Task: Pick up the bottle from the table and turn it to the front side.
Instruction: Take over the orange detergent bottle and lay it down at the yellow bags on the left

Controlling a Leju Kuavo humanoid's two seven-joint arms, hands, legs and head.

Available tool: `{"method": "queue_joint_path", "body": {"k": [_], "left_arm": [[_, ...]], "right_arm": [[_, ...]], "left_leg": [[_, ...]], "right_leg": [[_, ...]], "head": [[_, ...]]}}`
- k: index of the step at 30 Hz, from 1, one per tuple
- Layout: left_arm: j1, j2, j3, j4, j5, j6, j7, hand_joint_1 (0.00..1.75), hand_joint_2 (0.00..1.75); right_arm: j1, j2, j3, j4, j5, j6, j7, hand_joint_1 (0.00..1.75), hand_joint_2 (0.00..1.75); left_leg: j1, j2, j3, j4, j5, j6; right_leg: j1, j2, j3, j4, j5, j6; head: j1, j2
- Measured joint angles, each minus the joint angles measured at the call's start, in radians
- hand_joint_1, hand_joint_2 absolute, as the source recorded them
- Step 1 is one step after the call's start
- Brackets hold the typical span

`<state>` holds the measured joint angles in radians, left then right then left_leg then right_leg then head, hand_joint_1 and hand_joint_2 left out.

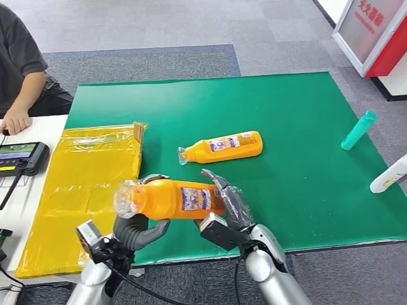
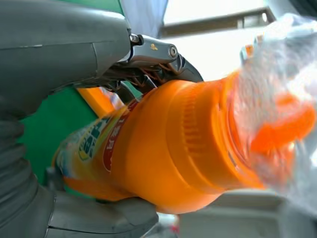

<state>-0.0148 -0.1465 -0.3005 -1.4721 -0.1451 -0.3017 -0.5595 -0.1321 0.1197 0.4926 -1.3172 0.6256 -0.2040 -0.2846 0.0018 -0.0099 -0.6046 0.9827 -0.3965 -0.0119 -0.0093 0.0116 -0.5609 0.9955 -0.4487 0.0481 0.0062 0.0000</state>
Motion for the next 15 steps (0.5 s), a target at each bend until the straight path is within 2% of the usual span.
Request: {"method": "queue_joint_path", "body": {"k": [4, 7, 11, 15], "left_arm": [[0.01, -0.008, -0.036, -0.054, -0.245, 0.277, 0.055, 1.75, 1.75], [0.013, -0.002, -0.06, -0.122, -0.43, 0.433, 0.127, 1.75, 1.75], [0.012, 0.03, -0.071, -0.238, -0.712, 0.582, 0.265, 1.75, 1.75], [0.008, 0.089, -0.055, -0.338, -0.922, 0.627, 0.415, 1.75, 1.75]], "right_arm": [[0.064, -0.012, -0.039, -0.065, -0.002, -0.007, -0.014, 0.0, 1.75], [0.119, -0.02, -0.08, -0.126, 0.015, -0.004, -0.024, 0.0, 1.75], [0.185, -0.022, -0.13, -0.202, 0.04, 0.002, -0.023, 0.0, 1.75], [0.227, -0.022, -0.163, -0.258, 0.052, -0.001, -0.006, 0.0, 1.75]], "left_leg": [[0.0, 0.0, 0.0, 0.0, -0.001, -0.001], [0.0, 0.0, -0.001, 0.0, -0.001, -0.001], [0.0, 0.0, 0.0, 0.0, -0.001, -0.001], [0.0, 0.0, 0.0, 0.0, -0.001, -0.002]], "right_leg": [[0.0, 0.0, 0.0, 0.0, 0.0, 0.0], [0.0, 0.0, -0.001, 0.0, 0.0, 0.0], [0.0, 0.0, -0.001, 0.0, -0.001, -0.001], [0.0, 0.0, -0.001, 0.001, -0.001, -0.002]], "head": [[0.0, 0.0], [0.0, 0.0], [0.0, 0.0], [0.0, 0.0]]}}
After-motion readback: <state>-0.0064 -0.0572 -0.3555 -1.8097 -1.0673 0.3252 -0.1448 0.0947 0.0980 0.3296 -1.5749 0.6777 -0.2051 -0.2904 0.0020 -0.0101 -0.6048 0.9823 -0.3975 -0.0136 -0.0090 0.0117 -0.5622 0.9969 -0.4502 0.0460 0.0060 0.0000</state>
